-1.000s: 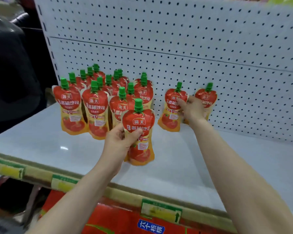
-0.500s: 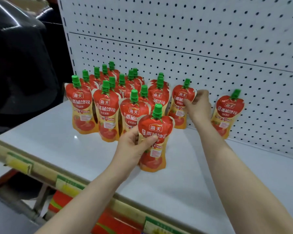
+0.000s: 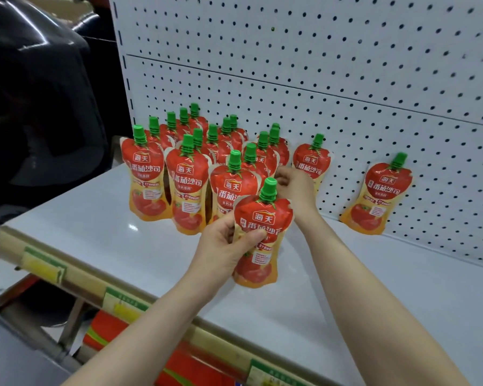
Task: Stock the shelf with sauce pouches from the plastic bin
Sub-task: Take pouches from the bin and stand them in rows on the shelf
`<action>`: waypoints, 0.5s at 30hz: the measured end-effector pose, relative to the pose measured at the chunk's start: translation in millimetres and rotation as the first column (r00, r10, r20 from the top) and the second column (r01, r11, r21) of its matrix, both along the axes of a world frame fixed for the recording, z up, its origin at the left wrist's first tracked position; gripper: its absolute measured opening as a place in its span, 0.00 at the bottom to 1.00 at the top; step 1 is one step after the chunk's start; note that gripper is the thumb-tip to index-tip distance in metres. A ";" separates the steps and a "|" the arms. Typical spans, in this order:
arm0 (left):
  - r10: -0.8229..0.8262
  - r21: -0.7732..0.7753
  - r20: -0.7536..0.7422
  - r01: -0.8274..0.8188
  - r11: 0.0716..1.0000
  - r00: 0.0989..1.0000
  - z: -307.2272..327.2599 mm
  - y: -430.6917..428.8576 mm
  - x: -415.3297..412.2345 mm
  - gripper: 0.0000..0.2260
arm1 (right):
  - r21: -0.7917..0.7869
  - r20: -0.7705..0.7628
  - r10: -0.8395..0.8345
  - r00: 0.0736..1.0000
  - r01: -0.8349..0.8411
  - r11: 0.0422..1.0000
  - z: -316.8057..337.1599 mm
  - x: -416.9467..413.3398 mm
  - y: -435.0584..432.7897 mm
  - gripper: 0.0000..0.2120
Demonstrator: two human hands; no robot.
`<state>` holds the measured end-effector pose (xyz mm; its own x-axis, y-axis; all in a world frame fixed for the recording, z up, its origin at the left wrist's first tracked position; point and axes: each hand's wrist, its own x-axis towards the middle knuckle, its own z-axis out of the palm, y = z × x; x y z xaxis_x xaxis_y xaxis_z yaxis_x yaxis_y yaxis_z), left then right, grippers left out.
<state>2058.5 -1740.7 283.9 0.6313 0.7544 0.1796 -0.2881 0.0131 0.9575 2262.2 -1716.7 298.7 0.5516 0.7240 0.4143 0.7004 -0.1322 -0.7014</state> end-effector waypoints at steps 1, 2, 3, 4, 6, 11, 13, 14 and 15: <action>0.004 -0.001 0.005 -0.004 1.000 1.000 0.2 0.2 -0.4 0.13 | -0.002 0.006 0.000 1.000 0.000 1.000 -0.3 -0.5 0.8 0.03; 0.006 -0.003 0.008 -0.006 1.000 1.000 0.5 0.0 -1.0 0.13 | 0.000 0.007 0.002 1.000 -0.002 1.000 -0.4 -1.1 0.8 0.04; 0.008 -0.003 0.008 -0.008 1.000 1.000 0.5 -0.2 -1.1 0.13 | 0.004 0.010 0.003 1.000 -0.003 1.000 -0.1 -0.3 -0.1 0.04; 0.008 -0.004 0.006 -0.008 1.000 1.000 0.4 -0.5 -0.6 0.12 | 0.008 0.011 0.004 1.000 -0.004 1.000 0.1 1.6 -0.7 0.04; 0.019 -0.005 -0.002 -0.019 1.000 1.000 0.4 -1.2 -0.6 0.12 | -0.004 0.010 0.006 1.000 -0.006 1.000 1.0 4.5 -1.8 0.04; 0.028 -0.010 -0.007 -0.028 1.000 1.000 0.0 -1.6 -0.1 0.13 | -0.041 0.044 0.044 0.998 -0.042 0.998 4.3 8.7 -3.7 0.05; 0.031 -0.006 -0.006 -0.031 0.999 0.999 -0.1 -2.0 0.4 0.13 | -0.051 0.046 0.050 0.998 -0.047 0.998 5.5 10.1 -3.8 0.06; 0.032 -0.002 -0.007 -0.032 0.999 0.999 -0.6 -2.2 0.6 0.13 | -0.055 0.046 0.052 0.998 -0.050 0.997 5.7 10.7 -3.8 0.06; 0.034 0.000 -0.011 -0.034 0.999 0.999 -0.8 -2.7 0.6 0.14 | -0.058 0.046 0.057 0.997 -0.054 0.997 5.6 10.9 -3.6 0.06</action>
<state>2059.0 -1743.4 283.1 0.6074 0.7752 0.1733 -0.2782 0.0033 0.9605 2273.1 -1720.3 304.2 0.4905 0.7760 0.3965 0.7400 -0.1305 -0.6599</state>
